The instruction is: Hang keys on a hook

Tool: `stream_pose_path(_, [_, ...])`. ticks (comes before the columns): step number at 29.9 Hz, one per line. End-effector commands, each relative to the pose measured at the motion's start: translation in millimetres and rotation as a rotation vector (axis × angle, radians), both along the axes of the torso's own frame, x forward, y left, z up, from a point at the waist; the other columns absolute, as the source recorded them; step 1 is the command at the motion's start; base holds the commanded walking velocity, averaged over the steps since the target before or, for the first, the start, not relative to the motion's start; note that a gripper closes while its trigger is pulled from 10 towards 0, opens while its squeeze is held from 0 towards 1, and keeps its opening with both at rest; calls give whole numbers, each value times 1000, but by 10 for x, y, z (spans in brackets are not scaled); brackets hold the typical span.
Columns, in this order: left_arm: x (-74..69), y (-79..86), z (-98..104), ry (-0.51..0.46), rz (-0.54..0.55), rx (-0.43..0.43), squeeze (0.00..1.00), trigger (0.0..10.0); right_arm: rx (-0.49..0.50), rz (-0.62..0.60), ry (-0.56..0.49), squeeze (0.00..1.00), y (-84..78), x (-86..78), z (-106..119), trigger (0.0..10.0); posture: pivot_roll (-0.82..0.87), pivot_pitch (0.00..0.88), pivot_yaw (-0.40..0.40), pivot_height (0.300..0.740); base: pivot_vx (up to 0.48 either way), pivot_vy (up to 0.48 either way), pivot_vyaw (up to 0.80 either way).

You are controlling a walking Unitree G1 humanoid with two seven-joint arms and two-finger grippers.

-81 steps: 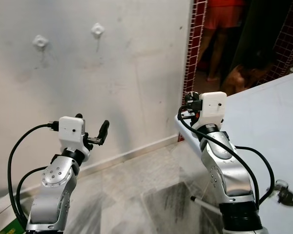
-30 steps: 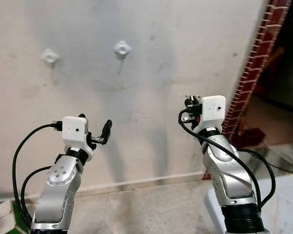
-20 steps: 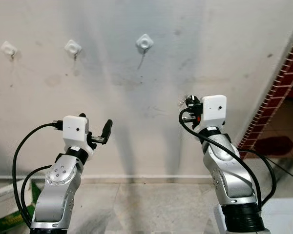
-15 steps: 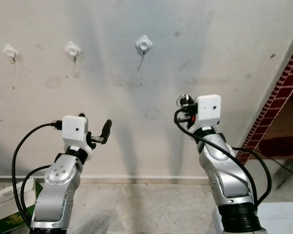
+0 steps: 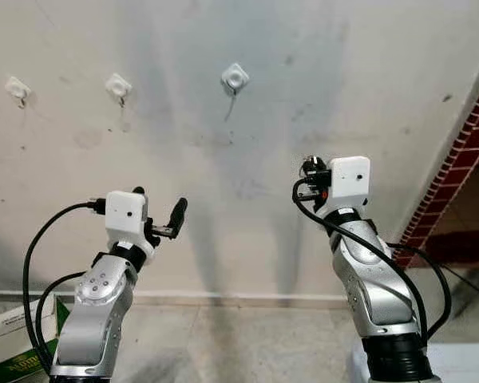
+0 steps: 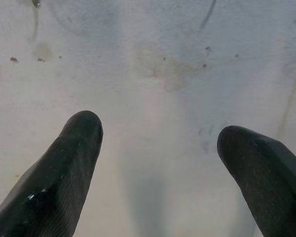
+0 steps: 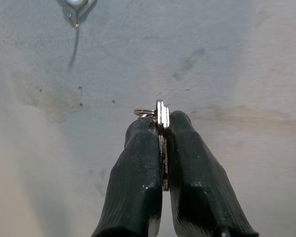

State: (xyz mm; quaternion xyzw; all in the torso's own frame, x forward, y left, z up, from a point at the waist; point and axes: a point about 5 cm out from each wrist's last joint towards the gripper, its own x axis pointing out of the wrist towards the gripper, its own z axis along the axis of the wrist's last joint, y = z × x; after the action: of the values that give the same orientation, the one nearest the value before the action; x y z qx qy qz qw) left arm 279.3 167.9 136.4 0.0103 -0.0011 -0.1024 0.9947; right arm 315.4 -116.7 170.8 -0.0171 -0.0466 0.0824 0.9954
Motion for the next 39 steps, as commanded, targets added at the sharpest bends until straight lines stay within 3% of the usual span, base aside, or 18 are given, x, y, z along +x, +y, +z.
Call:
stream_pose_path(1, [-11,14,38,-18,-7,2,0,10000,-2,19,-7,0,43,-7,16,10000,32,0,83,740,382,0,0])
stream_pose_path(16, [-1,7,33,-10,-5,-14,0,10000,-4,24,0,0,43,-2,0,10000,33,0,83,740,369,0,0])
stream_pose_path(28, [-13,68,-26,36,65,-33,0,10000,-4,28,6,0,48,-5,-17,10000,37,0,82,740,0,0,0])
stream_pose_path(39, [-7,52,-29,42,48,-1,0,10000,-3,25,5,0,47,1,-17,10000,41,0,82,740,0,475,0])
